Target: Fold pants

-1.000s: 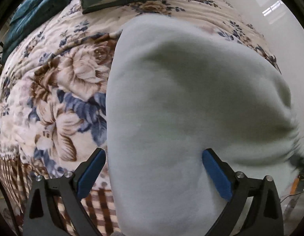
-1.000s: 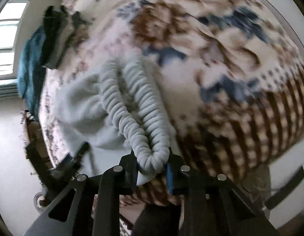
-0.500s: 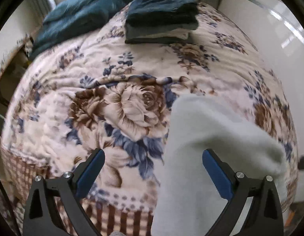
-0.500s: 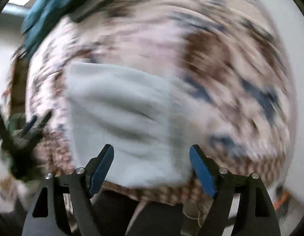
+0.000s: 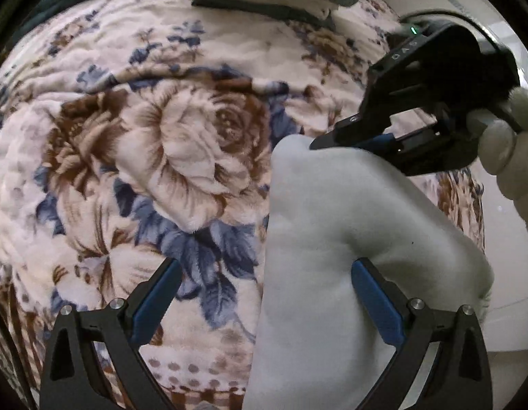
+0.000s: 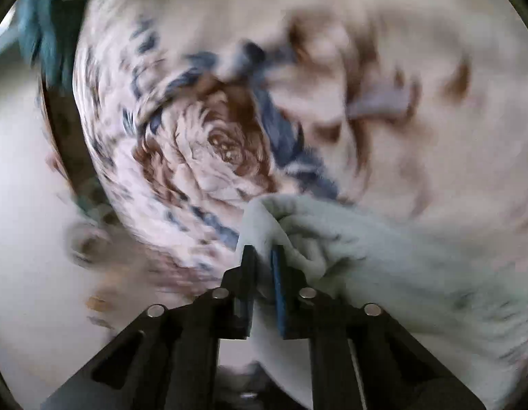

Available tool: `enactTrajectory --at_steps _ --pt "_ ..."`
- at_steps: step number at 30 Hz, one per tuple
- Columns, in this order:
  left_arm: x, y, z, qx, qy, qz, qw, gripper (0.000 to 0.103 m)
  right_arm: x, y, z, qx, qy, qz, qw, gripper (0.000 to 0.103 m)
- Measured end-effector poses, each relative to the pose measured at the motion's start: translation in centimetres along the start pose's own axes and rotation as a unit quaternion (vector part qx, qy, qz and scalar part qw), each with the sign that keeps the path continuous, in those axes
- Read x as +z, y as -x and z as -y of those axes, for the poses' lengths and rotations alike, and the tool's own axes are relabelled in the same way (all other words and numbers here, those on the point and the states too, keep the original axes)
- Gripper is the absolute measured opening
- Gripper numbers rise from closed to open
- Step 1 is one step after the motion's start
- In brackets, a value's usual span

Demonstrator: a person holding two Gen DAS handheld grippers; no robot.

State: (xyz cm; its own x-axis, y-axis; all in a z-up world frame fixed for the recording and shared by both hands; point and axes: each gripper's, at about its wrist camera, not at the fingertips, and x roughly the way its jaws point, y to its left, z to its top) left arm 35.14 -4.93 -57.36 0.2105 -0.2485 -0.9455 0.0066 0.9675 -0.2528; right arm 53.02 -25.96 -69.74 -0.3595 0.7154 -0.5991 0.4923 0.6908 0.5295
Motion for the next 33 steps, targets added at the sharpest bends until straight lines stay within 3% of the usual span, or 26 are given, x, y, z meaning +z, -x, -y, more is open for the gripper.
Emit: enactTrajectory --at_steps 3,5,7,8,9,10,11,13,14,15,17,19,20,21,22,23,26,28,29,30,31,33 --pt "0.2 -0.8 -0.6 -0.028 -0.002 -0.013 0.9995 0.102 0.4 2.3 3.3 0.019 -0.072 0.077 0.994 0.007" --pt "0.4 -1.0 -0.4 -0.029 -0.014 -0.020 0.9993 0.103 -0.1 2.2 4.2 0.059 -0.078 0.065 0.993 0.007" --pt "0.6 -1.0 -0.2 -0.029 -0.026 -0.021 0.9990 0.103 -0.4 2.8 3.9 0.035 -0.062 0.079 0.994 0.007" --pt "0.7 -1.0 0.1 -0.028 -0.036 -0.023 0.9987 0.103 -0.7 3.7 4.1 0.024 -0.069 0.102 0.992 0.001" --pt "0.7 -1.0 0.1 -0.027 -0.039 -0.025 0.9986 0.103 -0.8 5.3 4.3 0.009 -0.074 0.140 0.987 0.001" --pt "0.7 -1.0 0.1 -0.026 -0.043 -0.025 0.9984 0.103 -0.6 6.2 4.3 0.019 -0.070 0.152 0.986 0.001" --pt "0.8 -1.1 0.1 -0.028 -0.044 -0.028 0.9982 0.103 -0.3 6.9 4.3 0.041 -0.070 0.150 0.985 0.001" --pt "0.9 -1.1 -0.4 -0.037 -0.033 -0.036 0.9981 0.103 0.1 7.2 3.0 0.031 -0.035 0.121 0.992 0.002" --pt "1.1 -1.3 -0.6 -0.041 -0.029 -0.040 0.9979 0.103 0.4 6.8 2.0 0.010 -0.007 0.100 0.995 0.012" --pt "1.1 -1.3 -0.7 -0.043 -0.028 -0.042 0.9978 0.103 0.6 5.7 0.9 -0.021 0.022 0.059 0.998 0.048" --pt "1.1 -1.3 -0.7 -0.043 -0.027 -0.042 0.9978 0.103 0.8 3.6 0.0 -0.027 0.045 0.010 0.999 0.087" --pt "1.0 -1.2 -0.5 -0.040 -0.032 -0.039 0.9979 0.103 1.1 0.1 -0.6 -0.046 0.056 -0.058 0.996 0.085" --pt "1.0 -1.2 -0.4 -0.038 -0.036 -0.037 0.9979 0.103 0.8 -0.5 -0.5 -0.058 0.056 -0.065 0.995 0.069" --pt "1.0 -1.2 -0.2 -0.036 -0.039 -0.035 0.9980 0.103 1.0 -1.6 -0.6 -0.084 0.066 -0.064 0.992 0.040" --pt "0.9 -1.2 -0.1 -0.029 -0.046 -0.033 0.9980 0.103 1.2 -2.6 -0.9 -0.106 0.080 -0.065 0.989 0.039" --pt "0.9 -1.4 -0.1 -0.026 -0.049 -0.034 0.9979 0.103 1.3 -2.7 -1.4 -0.133 0.086 -0.038 0.987 0.032" --pt "0.7 -1.8 -0.2 -0.035 -0.046 -0.031 0.9978 0.103 0.9 -0.9 -1.3 -0.104 0.043 0.017 0.994 0.028" --pt "0.6 -1.6 -0.3 -0.046 -0.040 -0.027 0.9977 0.103 0.1 0.9 1.5 -0.037 -0.041 0.048 0.997 0.028" --pt "0.6 -1.6 -0.1 -0.046 -0.042 -0.028 0.9977 0.103 -0.6 0.6 3.9 0.036 -0.101 0.036 0.994 0.028" --pt "0.5 -1.5 0.1 -0.044 -0.045 -0.029 0.9976 0.103 -1.0 0.1 5.7 0.082 -0.144 0.021 0.986 0.028" --pt "0.4 -1.4 0.4 -0.041 -0.048 -0.028 0.9976 0.103 -1.0 -0.1 6.6 0.093 -0.163 0.016 0.982 0.030" --pt "0.3 -1.3 0.7 -0.041 -0.052 -0.024 0.9975 0.103 -0.4 0.3 6.0 0.062 -0.132 0.023 0.989 0.043"
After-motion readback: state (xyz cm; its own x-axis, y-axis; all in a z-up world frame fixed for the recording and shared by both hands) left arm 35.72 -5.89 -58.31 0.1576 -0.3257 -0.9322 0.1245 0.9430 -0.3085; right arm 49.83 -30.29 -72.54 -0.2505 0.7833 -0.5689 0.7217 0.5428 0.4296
